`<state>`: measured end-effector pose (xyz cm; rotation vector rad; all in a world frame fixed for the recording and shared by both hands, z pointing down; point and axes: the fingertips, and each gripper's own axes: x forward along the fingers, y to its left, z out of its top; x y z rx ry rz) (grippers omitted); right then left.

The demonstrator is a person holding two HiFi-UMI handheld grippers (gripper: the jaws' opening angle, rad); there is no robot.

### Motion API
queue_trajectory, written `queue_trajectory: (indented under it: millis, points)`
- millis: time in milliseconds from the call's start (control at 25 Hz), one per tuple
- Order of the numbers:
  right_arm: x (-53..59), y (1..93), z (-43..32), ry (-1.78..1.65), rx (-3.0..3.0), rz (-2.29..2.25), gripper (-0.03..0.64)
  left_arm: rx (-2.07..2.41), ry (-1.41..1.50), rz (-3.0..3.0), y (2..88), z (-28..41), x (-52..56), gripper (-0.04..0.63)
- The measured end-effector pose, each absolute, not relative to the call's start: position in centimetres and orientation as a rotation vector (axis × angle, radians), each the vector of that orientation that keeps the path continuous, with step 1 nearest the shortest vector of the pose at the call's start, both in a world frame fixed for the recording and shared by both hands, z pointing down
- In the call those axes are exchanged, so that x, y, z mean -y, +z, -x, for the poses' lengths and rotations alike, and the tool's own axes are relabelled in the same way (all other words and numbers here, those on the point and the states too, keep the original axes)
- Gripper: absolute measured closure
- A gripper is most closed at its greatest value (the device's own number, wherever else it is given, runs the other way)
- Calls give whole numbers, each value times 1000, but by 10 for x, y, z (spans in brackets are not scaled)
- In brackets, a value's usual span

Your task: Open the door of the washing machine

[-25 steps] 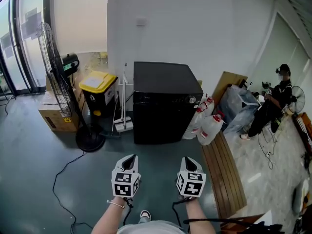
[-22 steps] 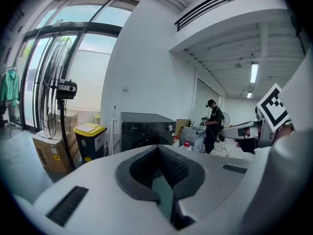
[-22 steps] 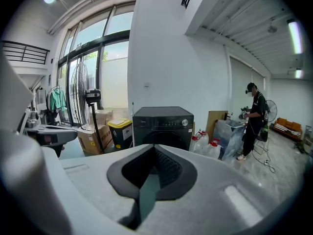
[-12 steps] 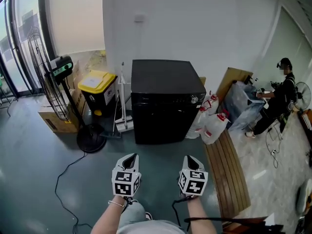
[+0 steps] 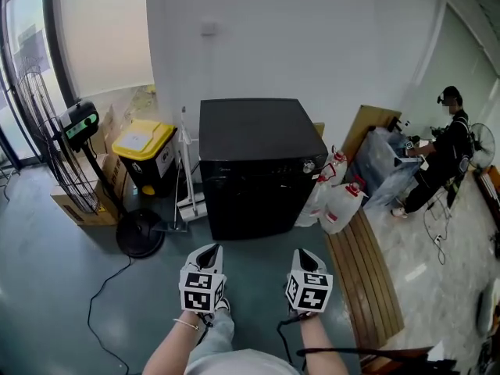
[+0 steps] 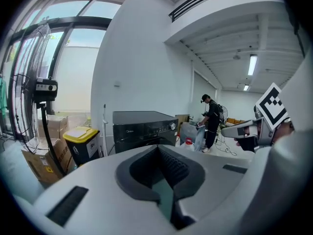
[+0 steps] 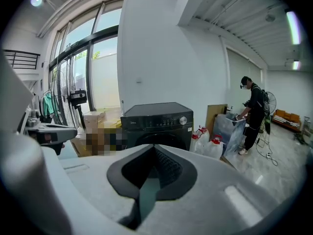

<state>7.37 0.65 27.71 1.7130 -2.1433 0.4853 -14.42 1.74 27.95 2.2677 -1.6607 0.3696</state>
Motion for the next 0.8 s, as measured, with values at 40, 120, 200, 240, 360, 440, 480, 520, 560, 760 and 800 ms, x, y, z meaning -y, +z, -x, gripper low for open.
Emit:
queue_trajectory:
  millis: [40,120,200,240,360,440,480,520,560,760,800]
  points:
    - [4,276,-71,484,2143,-1716,612,1657,371,-2274,278,146,-6,591]
    - [25,273,-66,481,2141,-1720,612,1648,374,-2288,276,150,16,591]
    - [47,271,-60,479,2140,-1724,611,1640,379,-2295,276,155,38,591]
    - [58,270,-57,479,2139,-1726,612,1637,383,-2297,276,158,49,591]
    - [92,267,-45,480,2142,-1731,611,1630,401,-2299,277,169,81,591]
    - [115,265,-35,476,2145,-1732,611,1629,406,-2299,277,179,102,591]
    - [125,264,-30,475,2146,-1732,612,1628,404,-2298,278,183,113,592]
    - [135,264,-26,473,2146,-1733,612,1627,401,-2295,279,187,124,591]
    - [144,264,-23,471,2145,-1733,612,1624,400,-2292,281,190,134,591]
    - [173,273,-18,478,2108,-1755,612,1573,426,-2275,305,197,171,591]
    - [176,277,-19,484,2096,-1759,612,1561,437,-2269,312,197,176,591]
